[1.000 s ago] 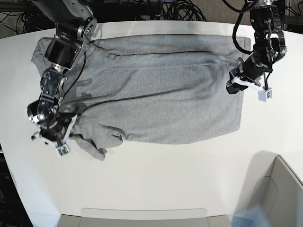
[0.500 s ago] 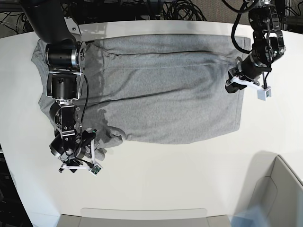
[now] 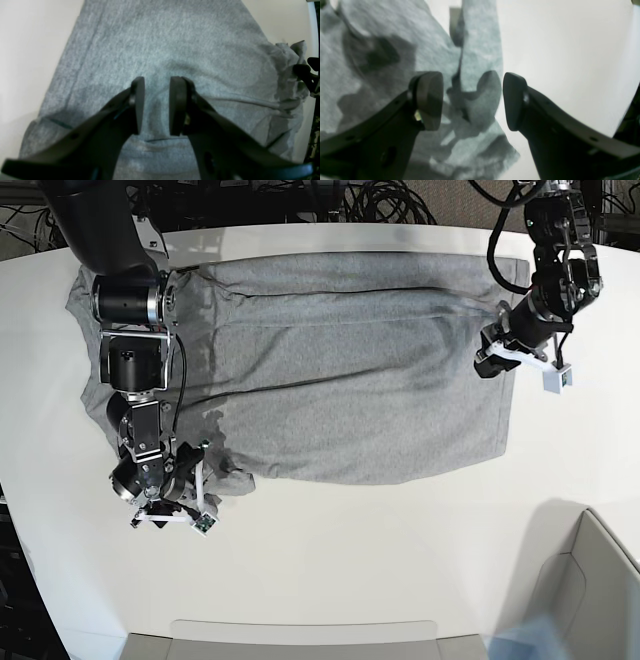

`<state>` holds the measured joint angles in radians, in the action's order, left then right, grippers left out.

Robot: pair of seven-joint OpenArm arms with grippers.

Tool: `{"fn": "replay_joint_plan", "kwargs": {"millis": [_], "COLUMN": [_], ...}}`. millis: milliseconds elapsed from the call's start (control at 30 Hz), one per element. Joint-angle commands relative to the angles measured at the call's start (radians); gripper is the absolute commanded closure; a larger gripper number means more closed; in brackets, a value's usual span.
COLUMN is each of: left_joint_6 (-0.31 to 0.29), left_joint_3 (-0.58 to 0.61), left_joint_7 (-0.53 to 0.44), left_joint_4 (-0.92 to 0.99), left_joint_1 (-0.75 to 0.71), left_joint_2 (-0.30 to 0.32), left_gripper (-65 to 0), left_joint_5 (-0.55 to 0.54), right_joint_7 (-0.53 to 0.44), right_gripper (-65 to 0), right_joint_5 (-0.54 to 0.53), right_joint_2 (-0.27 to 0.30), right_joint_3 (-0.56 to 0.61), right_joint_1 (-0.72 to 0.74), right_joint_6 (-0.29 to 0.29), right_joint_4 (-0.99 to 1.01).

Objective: Fold the T-shirt properly
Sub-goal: 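Move the right gripper to the hem corner and grasp it, then move the left gripper to the other hem corner and grasp it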

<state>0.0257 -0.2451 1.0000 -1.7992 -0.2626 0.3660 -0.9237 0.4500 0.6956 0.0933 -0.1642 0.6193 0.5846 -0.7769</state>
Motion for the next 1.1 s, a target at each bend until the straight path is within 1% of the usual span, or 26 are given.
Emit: {"fn": "replay_joint_plan", "kwargs": {"millis": [0,67,200,267,400,433,567,700,733,833,900,967,1067], "left_joint_6": [-0.004,-0.004,-0.004,-0.004,-0.004,-0.004,-0.004,-0.004,-0.004,-0.004,-0.008,-0.008,-0.01], "left_joint_3": [-0.007,-0.001,-0.001,-0.003,-0.006,-0.006,-0.006,-0.007,-0.006,0.003,0.011,0.077,0.266], "left_joint_7": [-0.01,-0.01,-0.01,-0.01,-0.01,-0.01,-0.01,-0.01,-0.01,-0.01,-0.01,-0.01,-0.017], "left_joint_4": [-0.014,-0.006,0.008,0.008,0.008,0.008,0.009,0.071,0.1,0.227,0.312,0.39,0.533], "left_joint_1": [0.023,0.03,0.033,0.033,0.033,0.033,0.042,0.17,0.211,0.365,0.449,0.529,0.649], "left_joint_2": [0.012,0.012,0.012,0.012,0.012,0.012,0.014,0.029,0.044,0.08,0.103,0.143,0.212], "left_gripper": [-16.6,-16.6,-16.6,-16.6,-16.6,-16.6,-16.6,-17.5,-19.1,-27.0,-29.6,-29.8,-29.9], "left_joint_5": [-0.01,-0.01,-0.013,-0.013,-0.013,-0.011,-0.008,-0.008,-0.008,-0.007,-0.007,-0.007,-0.007], "right_joint_7": [-0.03,-0.047,-0.053,-0.059,-0.135,-0.144,-0.15,-0.15,-0.152,-0.152,-0.152,-0.152,-0.152], "right_gripper": [-37.2,-37.2,-37.2,-37.2,-37.2,-37.1,-37.1,-37.1,-37.1,-37.1,-37.1,-37.1,-37.1], "right_joint_5": [0.002,0.002,-0.003,-0.006,-0.041,-0.041,-0.044,-0.046,-0.046,-0.046,-0.046,-0.046,-0.046], "right_joint_2": [0.013,0.029,0.041,0.066,0.078,0.085,0.085,0.084,0.084,0.082,0.082,0.082,0.084], "right_joint_3": [0.001,0.008,-0.002,-0.004,-0.002,0.001,0.001,-0.001,-0.001,-0.001,-0.001,-0.001,-0.002], "right_joint_1": [0.038,0.038,0.089,0.107,0.112,0.112,0.112,0.112,0.112,0.11,0.109,0.107,0.106], "right_joint_6": [-0.047,-0.074,-0.081,-0.084,-0.154,-0.159,-0.159,-0.159,-0.159,-0.159,-0.159,-0.159,-0.159], "right_joint_4": [-0.014,0.001,0.142,0.198,0.256,0.264,0.281,0.281,0.281,0.281,0.281,0.281,0.281]}}
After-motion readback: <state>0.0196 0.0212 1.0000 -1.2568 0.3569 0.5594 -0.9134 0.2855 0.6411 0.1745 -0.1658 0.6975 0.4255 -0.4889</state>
